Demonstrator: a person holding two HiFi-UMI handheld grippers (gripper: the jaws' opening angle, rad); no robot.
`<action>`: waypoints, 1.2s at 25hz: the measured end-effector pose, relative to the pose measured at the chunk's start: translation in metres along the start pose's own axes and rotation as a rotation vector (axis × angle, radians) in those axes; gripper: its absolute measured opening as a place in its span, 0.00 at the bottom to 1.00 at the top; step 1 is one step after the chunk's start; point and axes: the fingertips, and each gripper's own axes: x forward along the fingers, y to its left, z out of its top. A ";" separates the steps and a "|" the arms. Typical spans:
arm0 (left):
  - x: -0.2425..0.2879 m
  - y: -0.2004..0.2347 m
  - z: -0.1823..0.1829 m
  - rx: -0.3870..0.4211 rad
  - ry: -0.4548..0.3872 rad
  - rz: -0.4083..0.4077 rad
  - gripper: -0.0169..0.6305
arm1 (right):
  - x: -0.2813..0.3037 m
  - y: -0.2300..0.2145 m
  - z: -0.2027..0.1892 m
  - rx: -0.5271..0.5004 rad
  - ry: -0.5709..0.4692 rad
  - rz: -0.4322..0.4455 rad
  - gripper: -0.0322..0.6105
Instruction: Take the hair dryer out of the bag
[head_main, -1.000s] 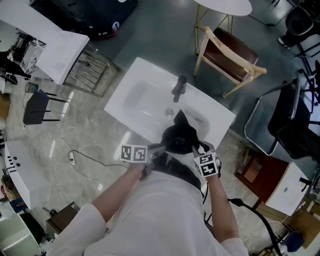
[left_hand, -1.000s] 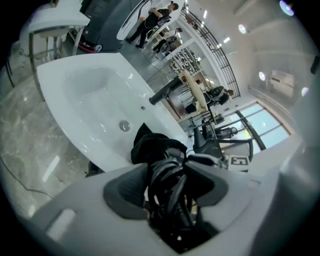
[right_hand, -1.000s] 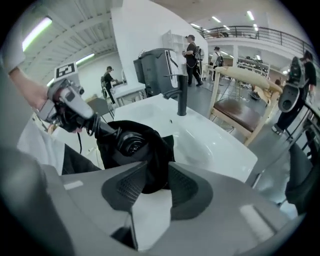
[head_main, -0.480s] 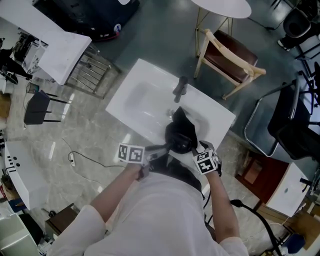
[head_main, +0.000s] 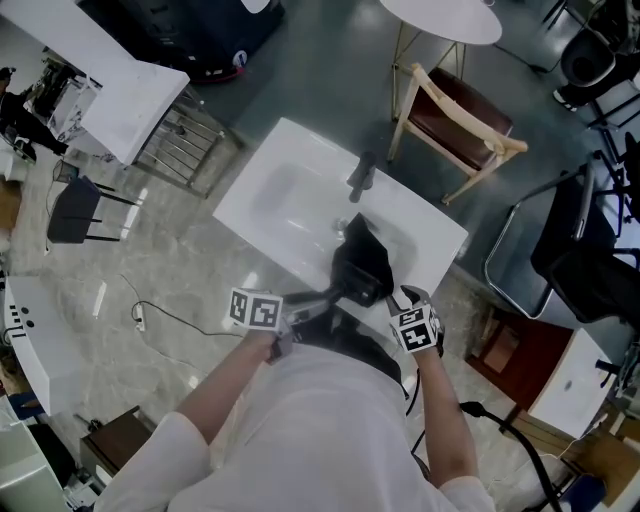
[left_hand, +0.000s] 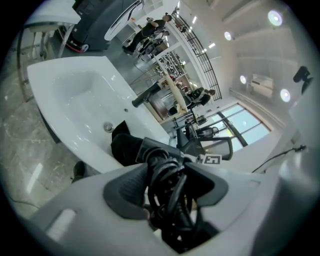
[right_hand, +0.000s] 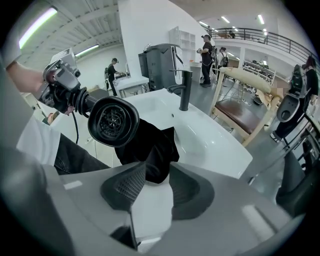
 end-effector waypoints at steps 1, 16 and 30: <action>-0.003 -0.003 -0.001 0.004 -0.013 -0.002 0.38 | -0.002 0.002 0.000 0.003 -0.012 0.001 0.29; -0.036 -0.028 0.014 0.012 -0.192 -0.058 0.38 | -0.059 0.030 0.031 0.087 -0.195 -0.039 0.22; -0.090 -0.029 0.047 0.042 -0.198 -0.154 0.38 | -0.120 0.059 0.072 0.376 -0.386 -0.144 0.17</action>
